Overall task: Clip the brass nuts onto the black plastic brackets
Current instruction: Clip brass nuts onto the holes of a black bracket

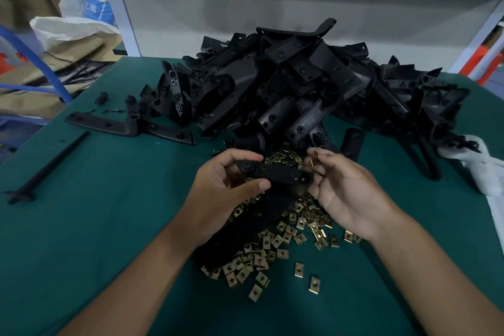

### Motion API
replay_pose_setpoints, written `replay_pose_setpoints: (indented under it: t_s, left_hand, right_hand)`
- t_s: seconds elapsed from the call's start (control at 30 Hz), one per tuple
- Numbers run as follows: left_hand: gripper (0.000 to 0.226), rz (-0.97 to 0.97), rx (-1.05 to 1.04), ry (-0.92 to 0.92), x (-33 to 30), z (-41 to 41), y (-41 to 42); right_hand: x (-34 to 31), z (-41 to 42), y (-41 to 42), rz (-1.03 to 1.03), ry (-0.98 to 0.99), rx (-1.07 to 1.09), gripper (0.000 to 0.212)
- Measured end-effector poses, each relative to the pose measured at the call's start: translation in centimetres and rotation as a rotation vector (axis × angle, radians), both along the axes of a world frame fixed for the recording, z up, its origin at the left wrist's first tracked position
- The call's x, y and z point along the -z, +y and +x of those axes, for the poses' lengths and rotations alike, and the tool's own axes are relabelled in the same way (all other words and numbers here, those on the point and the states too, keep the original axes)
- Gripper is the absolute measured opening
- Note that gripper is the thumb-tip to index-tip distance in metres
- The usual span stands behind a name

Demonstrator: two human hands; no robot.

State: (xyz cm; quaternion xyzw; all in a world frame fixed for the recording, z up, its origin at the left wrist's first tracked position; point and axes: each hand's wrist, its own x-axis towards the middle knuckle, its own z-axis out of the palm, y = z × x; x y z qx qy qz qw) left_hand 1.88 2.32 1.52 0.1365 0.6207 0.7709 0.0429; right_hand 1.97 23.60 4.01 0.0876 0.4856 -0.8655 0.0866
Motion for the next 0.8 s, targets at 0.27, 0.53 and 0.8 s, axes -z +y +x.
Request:
replay_pose_setpoints:
  t_s: [0.27,0.53,0.8]
  left_hand:
    - [0.033,-0.173,0.012,0.056,0.2,0.3,0.2]
    - [0.032,-0.198,0.016,0.094,-0.2,0.8,0.6]
    - [0.036,-0.248,0.03,0.13,0.1,1.1,0.7]
  right_hand:
    - [-0.5,0.3,0.1,-0.065,-0.034,-0.144,0.021]
    - [-0.2,0.5,-0.3,-0.061,-0.05,-0.187,0.027]
    - [0.0,0.8,-0.1,0.184,0.065,-0.293,0.005]
